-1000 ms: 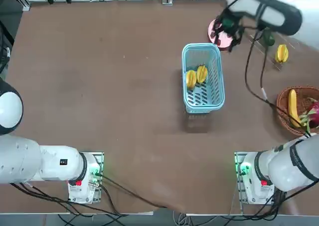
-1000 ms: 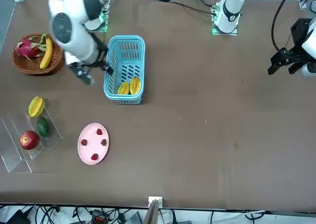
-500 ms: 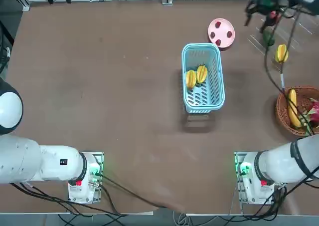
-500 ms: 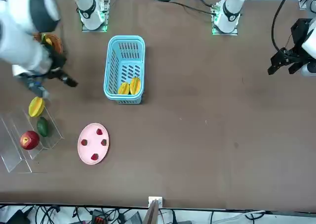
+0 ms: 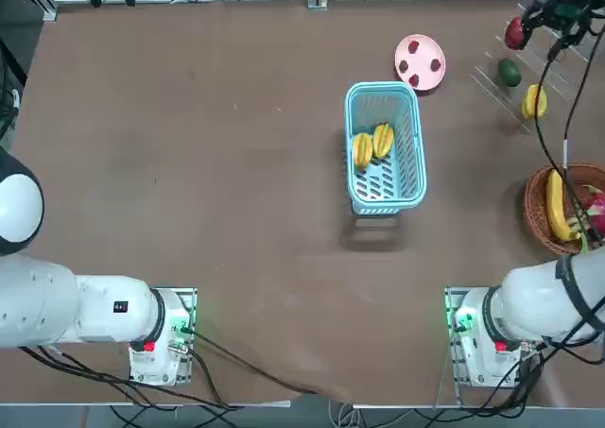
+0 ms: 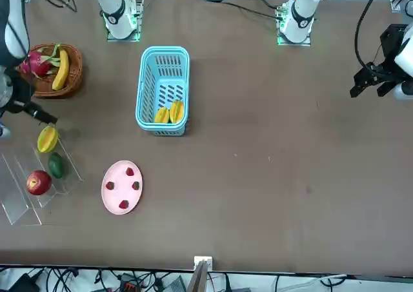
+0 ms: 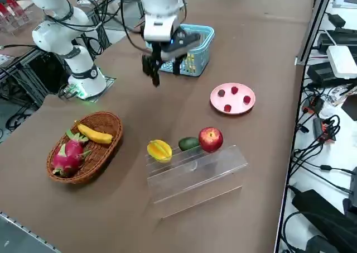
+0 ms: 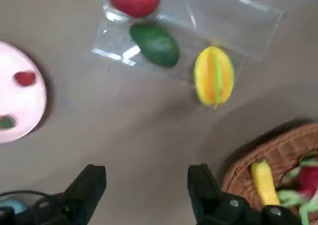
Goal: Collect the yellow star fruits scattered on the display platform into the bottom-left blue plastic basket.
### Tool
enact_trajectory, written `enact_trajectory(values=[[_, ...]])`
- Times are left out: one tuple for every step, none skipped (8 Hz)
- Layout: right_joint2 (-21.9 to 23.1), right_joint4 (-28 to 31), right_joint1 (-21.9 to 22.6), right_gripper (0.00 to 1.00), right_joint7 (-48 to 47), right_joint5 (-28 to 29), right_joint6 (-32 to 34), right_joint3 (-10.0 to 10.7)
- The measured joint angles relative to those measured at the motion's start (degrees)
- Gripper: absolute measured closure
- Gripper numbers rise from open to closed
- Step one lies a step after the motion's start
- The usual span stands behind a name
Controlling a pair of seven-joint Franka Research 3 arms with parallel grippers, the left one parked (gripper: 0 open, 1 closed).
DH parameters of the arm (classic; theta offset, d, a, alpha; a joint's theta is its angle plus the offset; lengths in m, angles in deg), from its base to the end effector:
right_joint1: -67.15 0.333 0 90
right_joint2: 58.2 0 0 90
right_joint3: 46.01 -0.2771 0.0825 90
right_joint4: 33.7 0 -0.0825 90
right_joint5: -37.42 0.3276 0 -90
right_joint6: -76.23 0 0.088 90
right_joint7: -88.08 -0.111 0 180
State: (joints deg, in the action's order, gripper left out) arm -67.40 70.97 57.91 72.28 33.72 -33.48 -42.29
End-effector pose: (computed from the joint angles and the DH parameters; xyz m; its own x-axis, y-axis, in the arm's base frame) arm 0.5240 -0.1242 0.4195 0.8859 -0.4609 -0.0514 -0.4559 -0.8858 0.0866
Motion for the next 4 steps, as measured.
enact_trajectory(values=[[-1.7,0.0,-2.3,0.00,3.8,-0.1,-2.6,0.0],[-3.2,0.0,-4.9,0.00,7.4,-0.1,-5.1,0.0],[-4.5,0.0,-7.2,0.00,10.2,-0.1,-7.7,0.0],[-5.7,0.0,-8.8,0.00,12.5,-0.1,-10.4,0.0]])
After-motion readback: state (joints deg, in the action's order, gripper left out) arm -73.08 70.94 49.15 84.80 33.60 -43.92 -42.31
